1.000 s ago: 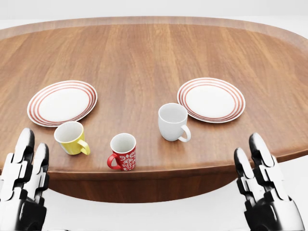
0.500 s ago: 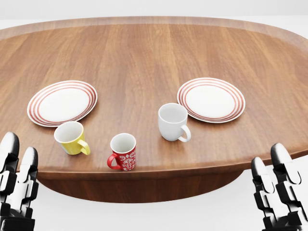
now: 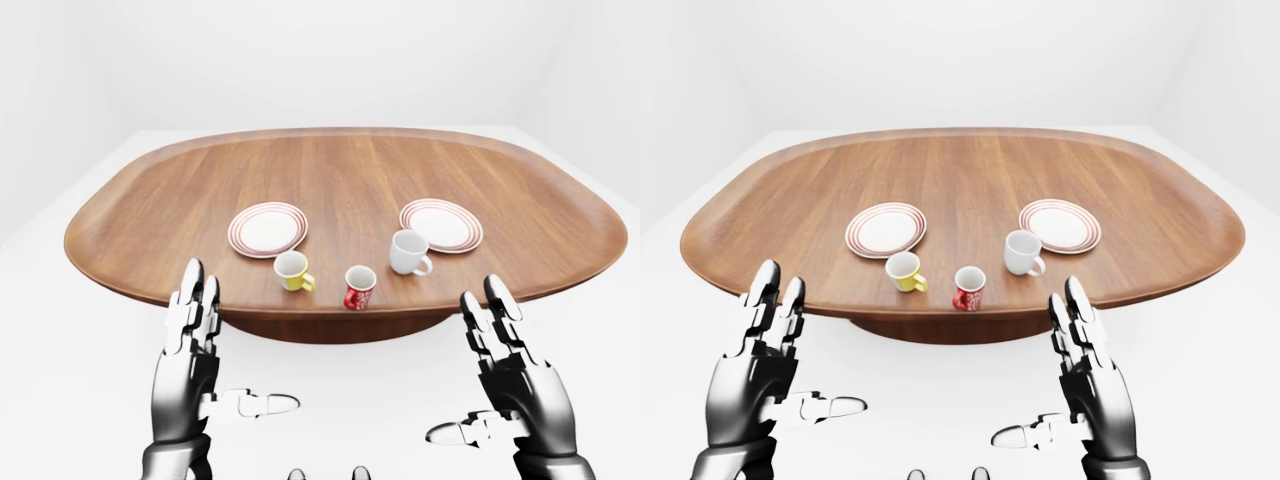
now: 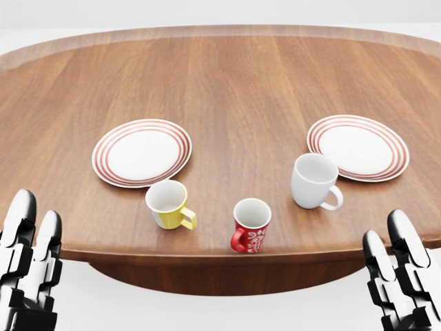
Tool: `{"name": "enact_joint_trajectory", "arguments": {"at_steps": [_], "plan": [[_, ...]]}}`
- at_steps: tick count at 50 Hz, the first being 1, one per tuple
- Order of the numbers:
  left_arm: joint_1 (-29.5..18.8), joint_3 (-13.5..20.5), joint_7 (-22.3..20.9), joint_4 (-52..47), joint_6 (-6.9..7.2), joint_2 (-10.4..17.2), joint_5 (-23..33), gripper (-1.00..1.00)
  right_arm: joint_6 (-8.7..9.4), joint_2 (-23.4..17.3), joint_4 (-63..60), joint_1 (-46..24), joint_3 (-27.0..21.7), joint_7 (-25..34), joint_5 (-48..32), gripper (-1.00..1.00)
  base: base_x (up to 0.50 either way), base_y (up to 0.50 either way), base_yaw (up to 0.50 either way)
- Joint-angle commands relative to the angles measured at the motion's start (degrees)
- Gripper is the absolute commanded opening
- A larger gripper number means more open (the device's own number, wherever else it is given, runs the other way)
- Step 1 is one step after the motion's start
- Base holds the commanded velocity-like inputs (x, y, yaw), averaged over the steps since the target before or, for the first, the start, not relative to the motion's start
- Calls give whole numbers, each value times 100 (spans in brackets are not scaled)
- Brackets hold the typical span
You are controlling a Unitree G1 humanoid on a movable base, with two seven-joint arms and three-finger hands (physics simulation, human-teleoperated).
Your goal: Put the red mug on the left plate.
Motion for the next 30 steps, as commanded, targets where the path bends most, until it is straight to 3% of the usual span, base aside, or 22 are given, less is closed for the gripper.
{"name": "enact_joint_trajectory", "arguments": {"at_steps": [1, 30], "plan": [[-19, -81, 89, 43, 0, 62, 32, 100, 0, 72, -43, 11, -62, 111, -32, 100, 11, 50, 0], [-68, 66, -70, -57, 0, 23, -45, 100, 0, 13, 25, 137, 134, 87, -182, 100, 11, 50, 0]]}}
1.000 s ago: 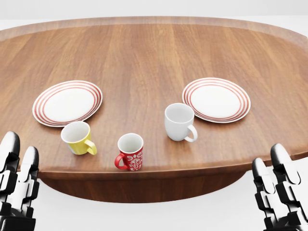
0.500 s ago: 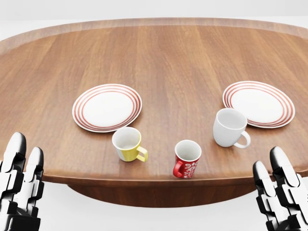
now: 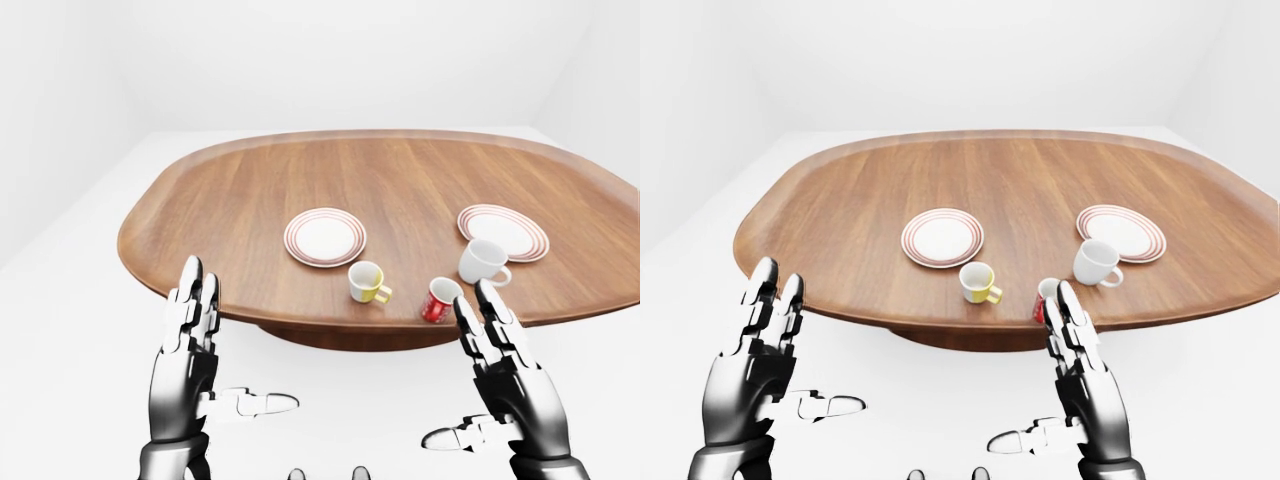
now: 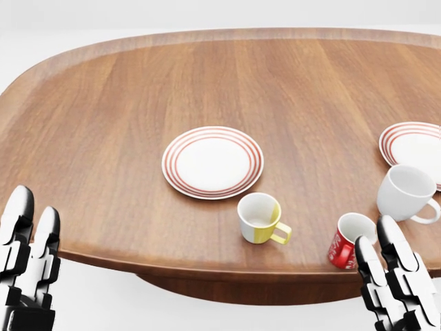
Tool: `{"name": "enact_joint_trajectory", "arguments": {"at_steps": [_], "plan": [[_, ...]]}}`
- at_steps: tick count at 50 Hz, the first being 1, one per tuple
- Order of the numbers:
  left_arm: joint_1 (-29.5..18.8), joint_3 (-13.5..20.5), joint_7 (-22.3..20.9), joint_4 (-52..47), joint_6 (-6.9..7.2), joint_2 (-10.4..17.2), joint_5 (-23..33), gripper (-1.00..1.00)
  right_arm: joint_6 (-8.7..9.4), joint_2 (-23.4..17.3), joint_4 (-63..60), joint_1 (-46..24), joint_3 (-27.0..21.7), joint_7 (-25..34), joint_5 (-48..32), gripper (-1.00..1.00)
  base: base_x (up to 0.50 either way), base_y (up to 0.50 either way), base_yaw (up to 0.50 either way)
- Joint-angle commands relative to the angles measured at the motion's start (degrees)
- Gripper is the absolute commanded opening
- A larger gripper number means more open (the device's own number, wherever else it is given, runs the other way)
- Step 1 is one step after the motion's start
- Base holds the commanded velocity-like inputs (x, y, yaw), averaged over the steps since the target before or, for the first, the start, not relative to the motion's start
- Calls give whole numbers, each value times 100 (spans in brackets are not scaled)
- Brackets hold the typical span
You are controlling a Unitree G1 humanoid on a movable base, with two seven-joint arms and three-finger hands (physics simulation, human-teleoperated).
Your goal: Put the red mug on the left plate.
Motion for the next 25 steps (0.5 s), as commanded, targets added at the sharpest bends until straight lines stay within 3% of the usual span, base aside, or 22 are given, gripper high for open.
{"name": "enact_joint_trajectory", "arguments": {"at_steps": [1, 12, 25], "plan": [[-13, 39, -50, -11, 0, -25, -13, 100, 0, -28, 3, 21, 38, -18, -10, 100, 11, 50, 0], [-17, 44, -74, -17, 0, -52, 3, 100, 0, -72, -18, 51, 73, 43, 131, 100, 12, 48, 0], [-2, -58, 6, 66, 0, -19, 52, 100, 0, -110, -82, -1, 124, 51, 184, 100, 7, 1, 0]]}}
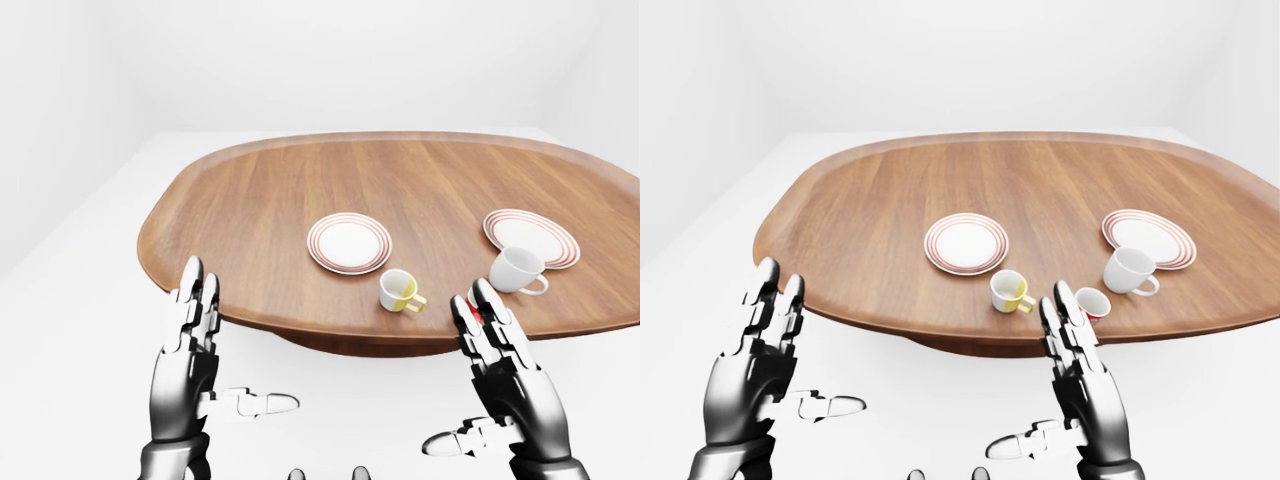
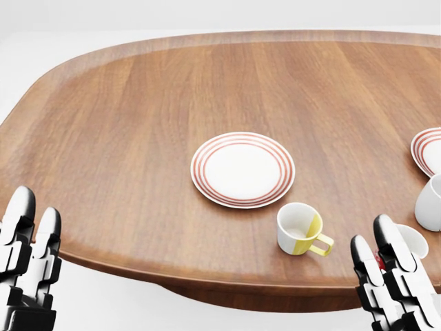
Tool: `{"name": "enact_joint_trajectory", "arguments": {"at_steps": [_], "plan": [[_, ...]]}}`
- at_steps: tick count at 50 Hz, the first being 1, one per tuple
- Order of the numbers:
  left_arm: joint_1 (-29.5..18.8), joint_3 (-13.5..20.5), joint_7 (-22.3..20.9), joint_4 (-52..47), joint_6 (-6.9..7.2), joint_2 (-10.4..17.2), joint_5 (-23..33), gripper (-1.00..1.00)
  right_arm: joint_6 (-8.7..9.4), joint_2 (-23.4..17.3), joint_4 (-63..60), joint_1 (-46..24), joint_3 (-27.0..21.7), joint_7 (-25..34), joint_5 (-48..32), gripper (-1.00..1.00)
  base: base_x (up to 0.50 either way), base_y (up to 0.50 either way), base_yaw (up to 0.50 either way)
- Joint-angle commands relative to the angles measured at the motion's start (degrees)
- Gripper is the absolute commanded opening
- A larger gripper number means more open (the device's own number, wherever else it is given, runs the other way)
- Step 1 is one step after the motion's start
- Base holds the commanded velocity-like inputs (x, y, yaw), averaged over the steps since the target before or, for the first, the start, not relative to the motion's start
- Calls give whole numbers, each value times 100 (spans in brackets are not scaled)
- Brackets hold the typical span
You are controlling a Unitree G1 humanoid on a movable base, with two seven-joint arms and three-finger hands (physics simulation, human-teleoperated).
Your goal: Put the red mug on the left plate.
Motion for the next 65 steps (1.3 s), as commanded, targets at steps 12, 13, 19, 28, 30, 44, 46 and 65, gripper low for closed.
{"name": "enact_joint_trajectory", "arguments": {"at_steps": [12, 13, 19, 28, 30, 44, 46, 65], "plan": [[51, -128, 130, 88, 0, 75, 42, 100, 0, -51, -65, 26, 92, -33, -117, 100, 50, 6, 0], [45, -130, 135, 96, 0, 76, 41, 100, 0, -52, -49, 28, 99, -47, -143, 100, 50, 14, 0], [43, -130, 144, 98, 0, 92, 30, 100, 0, -60, 43, 13, 102, -172, -290, 100, 50, 22, 0], [18, -59, 86, 37, 0, 75, -4, 100, 0, -140, 65, 32, 159, -112, -11, 100, 50, 29, 0], [7, -37, 63, 29, 0, 60, -12, 100, 0, -152, 37, 40, 156, -60, 150, 100, 50, 8, 0], [-48, 56, -33, 5, 0, -5, -30, 100, 0, -126, 35, 36, 118, 82, 221, 100, 50, 0, 0], [-58, 65, -43, 6, 0, -13, -31, 100, 0, -131, 38, 32, 119, 94, 244, 100, 50, -5, 0], [-48, 55, -61, -7, 0, -41, -8, 100, 0, -149, 56, 41, 169, 66, 143, 100, 49, -8, 0]]}}
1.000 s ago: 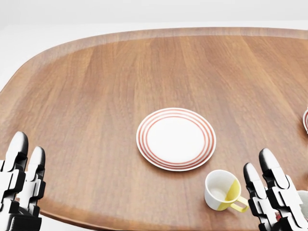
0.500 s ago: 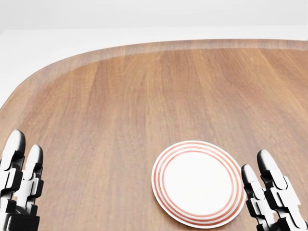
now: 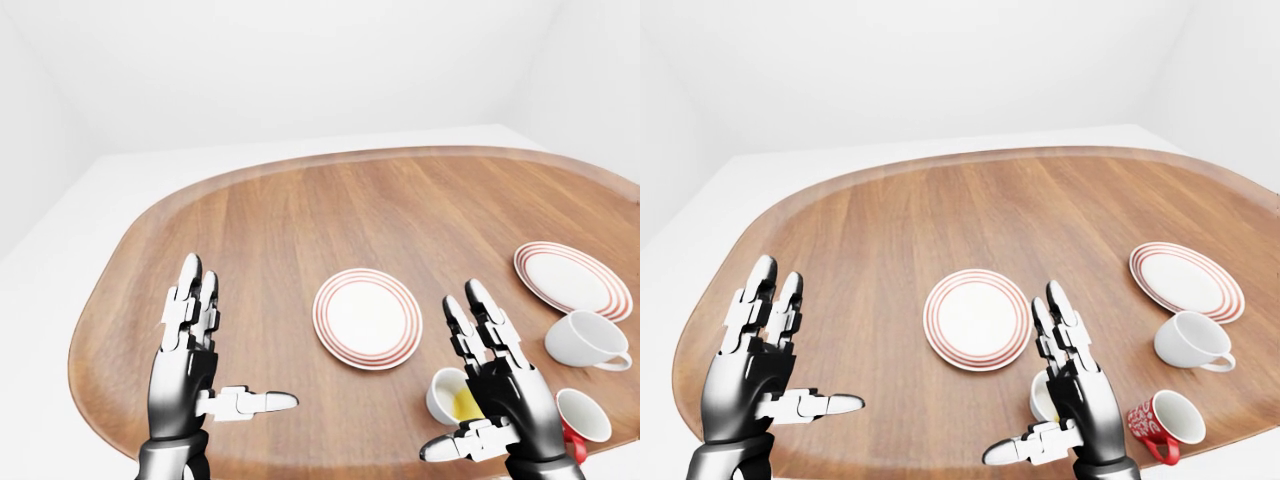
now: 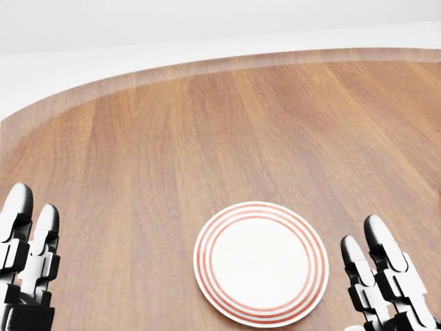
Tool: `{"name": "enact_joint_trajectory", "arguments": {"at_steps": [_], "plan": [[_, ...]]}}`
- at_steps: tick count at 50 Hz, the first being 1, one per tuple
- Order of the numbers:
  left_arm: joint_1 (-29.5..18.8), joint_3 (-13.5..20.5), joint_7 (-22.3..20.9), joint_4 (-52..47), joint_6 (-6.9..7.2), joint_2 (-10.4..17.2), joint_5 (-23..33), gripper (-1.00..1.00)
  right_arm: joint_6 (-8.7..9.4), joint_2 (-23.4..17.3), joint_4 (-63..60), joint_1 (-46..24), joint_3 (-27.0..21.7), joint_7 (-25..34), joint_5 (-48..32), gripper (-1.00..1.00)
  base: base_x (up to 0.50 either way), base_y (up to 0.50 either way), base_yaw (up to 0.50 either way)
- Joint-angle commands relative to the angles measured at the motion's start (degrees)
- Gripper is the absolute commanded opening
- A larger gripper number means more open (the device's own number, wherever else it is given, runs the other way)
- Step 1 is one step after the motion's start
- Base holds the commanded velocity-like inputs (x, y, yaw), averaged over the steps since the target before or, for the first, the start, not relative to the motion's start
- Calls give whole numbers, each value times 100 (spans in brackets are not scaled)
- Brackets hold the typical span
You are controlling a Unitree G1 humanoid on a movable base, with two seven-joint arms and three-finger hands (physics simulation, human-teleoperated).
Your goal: Put the red mug on the left plate.
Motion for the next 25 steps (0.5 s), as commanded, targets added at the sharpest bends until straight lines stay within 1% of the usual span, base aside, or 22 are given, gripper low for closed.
{"name": "enact_joint_trajectory", "arguments": {"at_steps": [1, 17, 19, 20, 23, 25], "plan": [[5, -13, -8, 3, 0, -18, 20, 100, 0, -14, 3, 9, 27, -9, -31, 100, 49, -11, 0], [64, -188, 160, 112, 0, 77, 82, 100, 0, -41, -96, -19, 55, -120, -159, 100, 49, -10, 0], [61, -200, 176, 119, 0, 91, 83, 100, 0, -38, -127, 12, 63, -112, -167, 100, 29, 4, 0], [59, -206, 188, 124, 0, 96, 90, 100, 0, 53, -55, -5, -39, -425, -719, 100, 0, 0, 0], [34, -201, 214, 149, 0, 104, 89, 100, 0, 20, 291, -166, -53, -590, -1124, 100, 0, 0, 0], [34, -201, 225, 151, 0, 108, 99, 100, 0, -36, 623, -271, 8, -928, -2089, 100, 0, 0, 0]]}}
